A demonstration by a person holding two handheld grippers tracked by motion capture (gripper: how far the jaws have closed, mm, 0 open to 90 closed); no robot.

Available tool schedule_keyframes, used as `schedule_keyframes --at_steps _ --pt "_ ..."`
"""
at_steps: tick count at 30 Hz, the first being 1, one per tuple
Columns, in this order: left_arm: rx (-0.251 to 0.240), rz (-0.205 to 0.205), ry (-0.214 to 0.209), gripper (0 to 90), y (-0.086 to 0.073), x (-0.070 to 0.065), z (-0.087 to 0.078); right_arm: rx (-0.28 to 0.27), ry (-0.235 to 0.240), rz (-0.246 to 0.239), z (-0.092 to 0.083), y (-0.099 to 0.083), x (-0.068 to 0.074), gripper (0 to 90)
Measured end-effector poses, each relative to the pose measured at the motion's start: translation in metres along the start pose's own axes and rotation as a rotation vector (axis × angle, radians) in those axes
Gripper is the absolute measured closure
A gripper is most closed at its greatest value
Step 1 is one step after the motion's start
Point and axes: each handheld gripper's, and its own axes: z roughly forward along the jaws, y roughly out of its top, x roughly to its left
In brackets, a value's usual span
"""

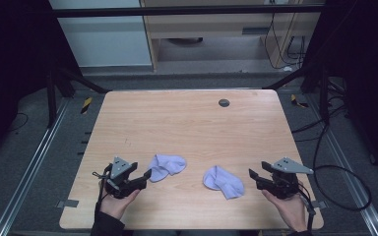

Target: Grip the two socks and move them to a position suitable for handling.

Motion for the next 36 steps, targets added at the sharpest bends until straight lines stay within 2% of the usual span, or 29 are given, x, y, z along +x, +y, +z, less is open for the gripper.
schedule_keyframes --at_steps 6,10,16,24,36 --pt "-0.001 0.025 -0.024 40.6 0.009 -0.021 0.013 0.004 0.055 -0.040 0.000 -0.001 0.016 46.6" --pt "0.006 0.053 -0.048 42.1 0.014 -0.037 0.024 0.020 0.094 -0.047 0.002 -0.003 0.024 48.5" --pt "0.026 0.092 -0.081 45.6 0.018 -0.059 0.040 0.050 0.114 -0.065 0.007 -0.008 0.031 50.5" --pt "0.055 0.120 -0.119 50.7 0.022 -0.087 0.061 0.104 0.156 -0.100 0.016 -0.016 0.043 57.0" --pt "0.110 0.168 -0.136 55.8 0.021 -0.117 0.091 0.164 0.194 -0.136 0.025 -0.023 0.054 66.3"
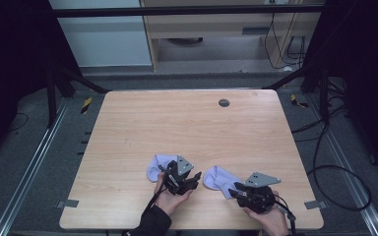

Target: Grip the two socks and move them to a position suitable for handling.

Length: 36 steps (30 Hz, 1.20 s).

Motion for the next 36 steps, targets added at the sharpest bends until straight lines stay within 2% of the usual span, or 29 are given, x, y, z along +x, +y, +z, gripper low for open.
schedule_keyframes --at_steps 3,14,21,28,33,36 --pt "0.025 -0.006 -0.020 56.0 0.000 -0.004 0.008 0.023 0.001 -0.012 0.005 -0.001 0.001 68.2" --pt "0.078 0.003 -0.025 60.9 -0.003 -0.013 0.024 0.083 0.035 -0.035 0.018 -0.004 0.007 72.0" --pt "0.098 -0.014 -0.043 70.7 -0.004 -0.015 0.029 0.119 0.040 -0.045 0.023 -0.006 0.008 74.6" --pt "0.113 -0.011 -0.048 79.3 -0.006 -0.018 0.033 0.153 0.034 -0.063 0.026 -0.007 0.007 83.4" --pt "0.114 -0.010 -0.054 84.4 -0.005 -0.019 0.033 0.164 0.040 -0.038 0.026 -0.006 0.006 90.0" --pt "0.113 -0.008 -0.056 86.1 -0.006 -0.019 0.033 0.151 0.055 -0.028 0.024 -0.005 0.006 90.0"
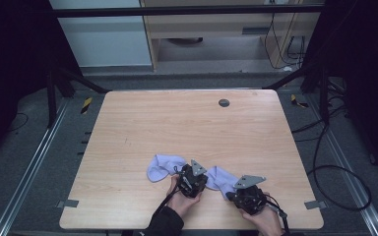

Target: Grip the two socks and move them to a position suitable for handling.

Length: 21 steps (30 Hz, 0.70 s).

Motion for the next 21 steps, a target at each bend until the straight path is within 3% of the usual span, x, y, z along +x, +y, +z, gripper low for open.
schedule_keyframes --at_steps 6,8,9,15,21 --pt "-0.001 0.001 -0.005 86.9 0.000 0.001 0.000 -0.078 -0.009 0.024 -0.012 0.004 -0.004 90.0" --pt "-0.001 0.000 -0.006 86.9 0.000 0.000 0.000 -0.076 -0.022 0.018 -0.012 0.003 -0.006 88.9" --pt "-0.002 0.001 -0.004 86.9 0.000 0.000 0.000 -0.078 -0.028 0.020 -0.010 0.001 -0.007 78.1" --pt "-0.001 0.000 -0.005 86.9 0.000 0.000 0.000 -0.070 -0.011 0.004 -0.002 -0.003 -0.007 70.7" --pt "-0.002 0.000 -0.004 86.8 0.000 0.000 0.000 -0.034 0.000 -0.019 0.005 -0.004 -0.003 73.0"
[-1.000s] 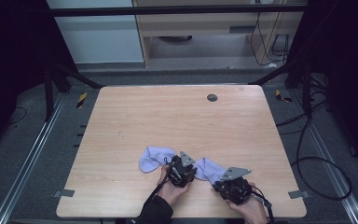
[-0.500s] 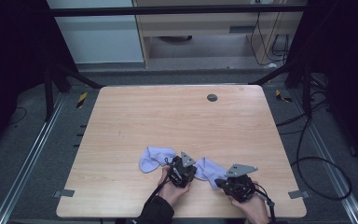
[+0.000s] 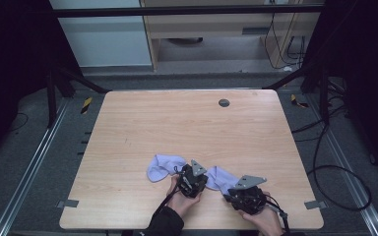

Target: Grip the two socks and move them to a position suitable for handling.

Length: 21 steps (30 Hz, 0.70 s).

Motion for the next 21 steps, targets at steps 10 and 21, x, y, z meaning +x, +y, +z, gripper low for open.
schedule_keyframes --at_steps 10,21 --pt "-0.004 0.001 -0.001 87.0 0.000 -0.001 0.000 0.007 0.000 0.023 -0.002 0.005 -0.001 87.5" --pt "-0.005 -0.001 -0.009 87.0 0.000 0.000 0.001 -0.215 -0.110 0.188 -0.026 0.012 -0.026 87.3"
